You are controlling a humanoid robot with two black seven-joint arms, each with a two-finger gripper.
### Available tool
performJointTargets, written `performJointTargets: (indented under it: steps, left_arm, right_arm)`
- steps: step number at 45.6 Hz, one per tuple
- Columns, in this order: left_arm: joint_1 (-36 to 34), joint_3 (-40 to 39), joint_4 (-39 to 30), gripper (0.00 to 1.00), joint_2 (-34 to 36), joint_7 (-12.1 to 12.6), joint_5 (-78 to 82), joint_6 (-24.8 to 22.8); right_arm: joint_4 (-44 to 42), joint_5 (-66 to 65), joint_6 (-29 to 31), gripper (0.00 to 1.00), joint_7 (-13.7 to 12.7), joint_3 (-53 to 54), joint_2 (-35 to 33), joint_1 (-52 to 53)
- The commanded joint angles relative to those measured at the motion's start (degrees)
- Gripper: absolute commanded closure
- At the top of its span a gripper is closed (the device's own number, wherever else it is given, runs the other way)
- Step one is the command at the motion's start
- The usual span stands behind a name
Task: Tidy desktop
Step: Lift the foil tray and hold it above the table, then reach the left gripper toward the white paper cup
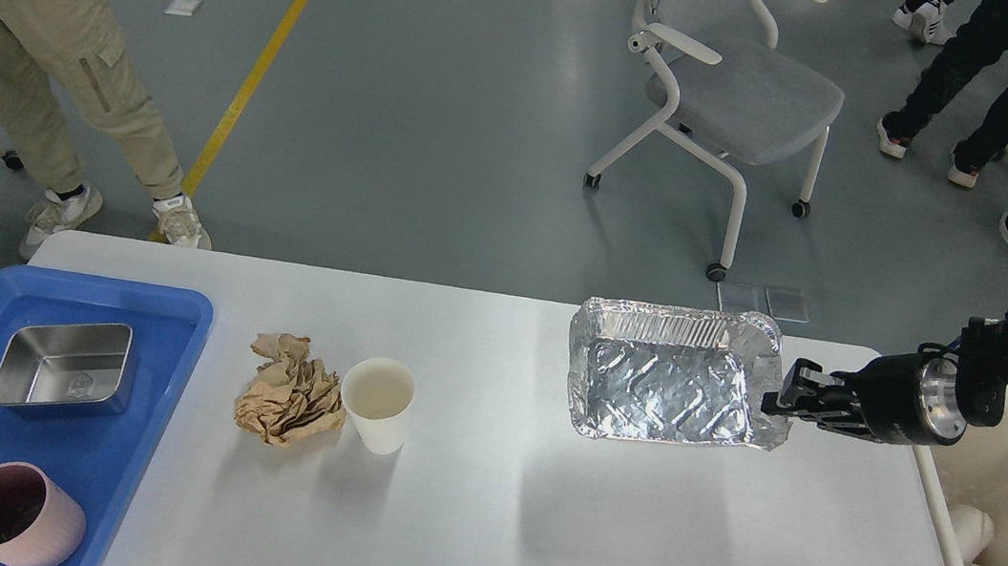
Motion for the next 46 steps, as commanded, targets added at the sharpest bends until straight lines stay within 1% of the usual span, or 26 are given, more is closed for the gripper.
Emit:
performJointTargets:
  steps: [1, 5, 7, 10, 13, 15, 17, 20, 22, 24, 25, 28, 30, 36, 38, 40, 42, 44, 46]
  left_arm:
    - [-0.22, 0.07, 1.55, 0.03, -3.96, -0.06, -0.5, -0.1]
    - [-0.22, 0.07, 2.7, 0.03, -6.94, 0.56, -1.64, 0.17]
    - [-0.14, 0.16, 2.87, 0.03, -8.7, 1.35, -2.69, 0.34]
    - [0.04, 0.25, 4.27, 0.03, -10.02, 4.33, -3.49, 0.52]
    - [0.13, 0.34, 6.47, 0.03, -10.12, 7.14, -3.23, -0.44]
    - [0.22, 0.34, 7.88, 0.03, -10.2, 8.2, -2.96, -1.23]
    - [0.13, 0.08, 8.85, 0.03, -10.29, 8.47, -2.35, -3.16]
    - [-0.4, -0.89, 8.85, 0.03, -10.55, 8.47, -0.16, -7.29]
    - [-2.06, -1.42, 8.76, 0.03, -10.82, 8.47, 3.26, -9.05]
    - [-5.3, -1.68, 8.76, 0.03, -12.04, 8.47, 7.56, -10.72]
    - [-9.32, -1.51, 8.76, 0.03, -14.14, 8.56, 12.28, -11.51]
    - [-15.24, -0.9, 8.94, 0.03, -16.88, 8.65, 20.74, -12.66]
    - [-17.62, -0.54, 9.2, 0.03, -18.11, 8.56, 26.71, -13.1]
    - [-19.47, -0.37, 10.08, 0.03, -23.9, 7.86, 47.8, -13.54]
    - [-19.82, -0.37, 10.08, 0.03, -26.1, 7.16, 54.48, -14.15]
    - [-21.22, -0.28, 9.99, 0.03, -30.05, 4.53, 64.06, -16.96]
    - [-22.37, 0.07, 9.99, 0.03, -32.95, 2.77, 69.08, -19.16]
    - [-23.77, 0.51, 9.82, 0.03, -35.42, 1.53, 73.57, -21.53]
    - [-25.27, 1.21, 9.82, 0.03, -37.61, 1.18, 77.88, -23.38]
  right_arm:
    - [0.2, 0.01, -0.01, 1.0, 0.0, 0.01, -0.35, -0.11]
    - [0.55, 0.1, -0.1, 1.0, 0.0, 0.1, -0.36, -0.11]
    - [0.64, 0.1, -0.1, 1.0, 0.0, 0.1, -0.27, -0.03]
    - [0.82, 0.1, -0.45, 1.0, 0.0, 0.1, -0.18, 0.06]
    - [1.26, 0.19, -0.62, 1.0, 0.0, 0.1, -0.18, 0.15]
    - [1.35, 0.36, -0.62, 1.0, -0.08, 0.27, -0.35, 0.15]
    - [1.61, 0.27, -0.54, 1.0, 0.0, 0.54, -0.53, 0.15]
    - [2.05, 0.36, -0.62, 1.0, 0.0, 0.54, -0.71, 0.15]
    - [2.57, 0.36, -0.62, 1.0, 0.0, 0.63, -0.79, 0.15]
    - [2.84, 0.36, -0.62, 1.0, 0.0, 0.63, -0.97, 0.15]
    - [3.1, 0.36, -0.62, 1.0, 0.0, 0.63, -1.32, 0.15]
    - [3.81, 0.36, -0.62, 1.0, 0.0, 0.71, -1.67, 0.06]
    - [4.07, 0.36, -0.62, 1.0, 0.0, 0.89, -2.02, 0.06]
    - [4.07, 0.36, -0.62, 1.0, 0.0, 1.07, -2.11, -0.03]
    - [4.16, 0.36, -0.54, 1.0, 0.0, 1.59, -2.11, -0.03]
    - [4.16, 0.36, -0.53, 1.0, 0.09, 1.94, -2.11, -0.03]
    - [4.16, 0.36, -0.53, 1.0, 0.09, 2.03, -2.03, -0.03]
    - [4.16, 0.36, -0.53, 1.0, 0.09, 2.12, -1.94, -0.11]
    - [4.16, 0.36, -0.53, 1.0, 0.09, 2.21, -1.94, -0.11]
